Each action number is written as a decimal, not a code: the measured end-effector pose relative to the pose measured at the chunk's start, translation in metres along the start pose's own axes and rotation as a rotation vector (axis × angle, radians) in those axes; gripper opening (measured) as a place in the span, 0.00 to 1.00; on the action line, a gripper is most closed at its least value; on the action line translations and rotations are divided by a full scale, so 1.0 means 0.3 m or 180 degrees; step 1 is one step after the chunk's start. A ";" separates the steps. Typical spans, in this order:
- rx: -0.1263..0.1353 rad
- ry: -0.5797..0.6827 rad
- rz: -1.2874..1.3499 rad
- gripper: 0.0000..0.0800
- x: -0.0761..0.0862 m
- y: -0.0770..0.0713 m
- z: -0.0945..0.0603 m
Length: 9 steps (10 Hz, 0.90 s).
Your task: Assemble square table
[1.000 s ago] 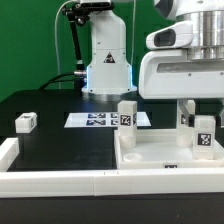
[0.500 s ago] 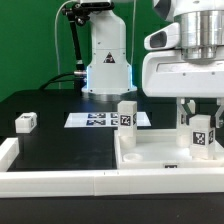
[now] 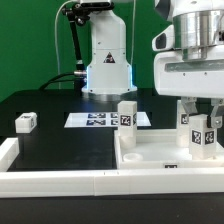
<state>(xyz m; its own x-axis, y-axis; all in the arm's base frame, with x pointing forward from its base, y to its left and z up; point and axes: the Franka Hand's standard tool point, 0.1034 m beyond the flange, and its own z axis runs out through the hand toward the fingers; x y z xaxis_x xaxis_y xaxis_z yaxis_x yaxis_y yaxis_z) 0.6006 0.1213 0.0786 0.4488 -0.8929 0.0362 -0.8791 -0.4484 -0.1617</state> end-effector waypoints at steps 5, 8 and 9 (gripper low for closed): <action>-0.0128 -0.0038 -0.0977 0.80 -0.011 0.010 0.008; -0.0122 -0.0047 -0.1759 0.81 -0.010 0.010 0.008; -0.0119 -0.0050 -0.1993 0.81 -0.008 0.010 0.008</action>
Offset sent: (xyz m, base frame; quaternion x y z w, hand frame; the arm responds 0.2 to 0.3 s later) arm 0.0035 -0.0056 0.0000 -0.0590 0.0120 -0.1777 0.9822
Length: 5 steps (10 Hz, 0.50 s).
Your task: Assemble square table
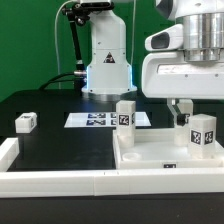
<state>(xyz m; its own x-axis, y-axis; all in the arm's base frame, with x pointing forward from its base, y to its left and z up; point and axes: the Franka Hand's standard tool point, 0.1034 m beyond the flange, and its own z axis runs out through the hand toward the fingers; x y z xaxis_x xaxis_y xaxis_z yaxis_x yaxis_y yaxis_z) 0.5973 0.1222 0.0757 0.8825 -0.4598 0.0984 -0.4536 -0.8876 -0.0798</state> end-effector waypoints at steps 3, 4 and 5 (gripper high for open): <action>-0.0059 0.0030 -0.0783 0.81 -0.009 -0.011 0.001; -0.0061 0.0033 -0.0997 0.81 -0.012 -0.017 0.002; -0.0066 0.0033 -0.1247 0.81 -0.012 -0.018 0.001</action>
Offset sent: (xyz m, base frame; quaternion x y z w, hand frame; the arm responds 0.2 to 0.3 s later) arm 0.0038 0.0121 0.0002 -0.0176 0.0193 -0.2017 0.9791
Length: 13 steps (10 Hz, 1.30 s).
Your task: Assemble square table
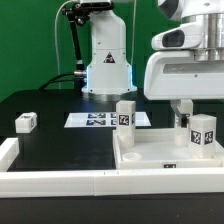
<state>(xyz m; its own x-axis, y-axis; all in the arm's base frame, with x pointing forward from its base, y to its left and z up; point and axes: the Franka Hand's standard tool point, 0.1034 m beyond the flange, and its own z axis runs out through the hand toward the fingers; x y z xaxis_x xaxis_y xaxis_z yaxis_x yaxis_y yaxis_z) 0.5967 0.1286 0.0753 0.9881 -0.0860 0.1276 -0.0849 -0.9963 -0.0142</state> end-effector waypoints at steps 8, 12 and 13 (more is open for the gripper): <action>-0.0047 0.0012 -0.1309 0.66 0.010 0.014 -0.003; -0.0046 0.0012 -0.1213 0.36 0.011 0.017 -0.003; -0.0046 0.0012 -0.1212 0.36 0.011 0.017 -0.003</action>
Offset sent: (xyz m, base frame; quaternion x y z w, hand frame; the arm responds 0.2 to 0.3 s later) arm -0.0003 0.0005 0.0008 -0.0056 0.0064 -0.2572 0.9663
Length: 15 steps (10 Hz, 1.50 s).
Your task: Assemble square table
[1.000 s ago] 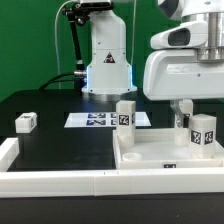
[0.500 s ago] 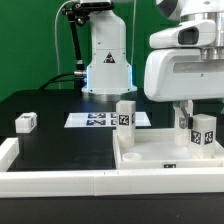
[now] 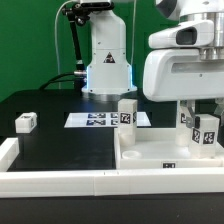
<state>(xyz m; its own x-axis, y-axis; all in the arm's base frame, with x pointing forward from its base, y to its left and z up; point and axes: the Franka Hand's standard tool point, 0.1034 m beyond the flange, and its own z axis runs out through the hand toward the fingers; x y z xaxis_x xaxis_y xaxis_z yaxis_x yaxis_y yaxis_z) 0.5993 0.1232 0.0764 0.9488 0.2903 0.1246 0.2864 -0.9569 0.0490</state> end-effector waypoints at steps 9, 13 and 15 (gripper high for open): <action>0.0012 0.0015 0.2212 0.37 -0.013 0.039 0.003; -0.0061 -0.0003 0.2750 0.47 -0.029 0.077 0.003; -0.0059 -0.0003 0.2722 0.64 -0.028 0.075 0.003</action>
Offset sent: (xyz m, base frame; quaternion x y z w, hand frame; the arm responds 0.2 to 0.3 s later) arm -0.0074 -0.0016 -0.0050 0.0143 0.0133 0.2709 0.9624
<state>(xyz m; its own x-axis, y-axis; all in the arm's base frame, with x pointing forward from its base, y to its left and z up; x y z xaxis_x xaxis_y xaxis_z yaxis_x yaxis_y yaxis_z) 0.5978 0.0994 0.0756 0.8378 -0.5315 0.1252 -0.5303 -0.8466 -0.0453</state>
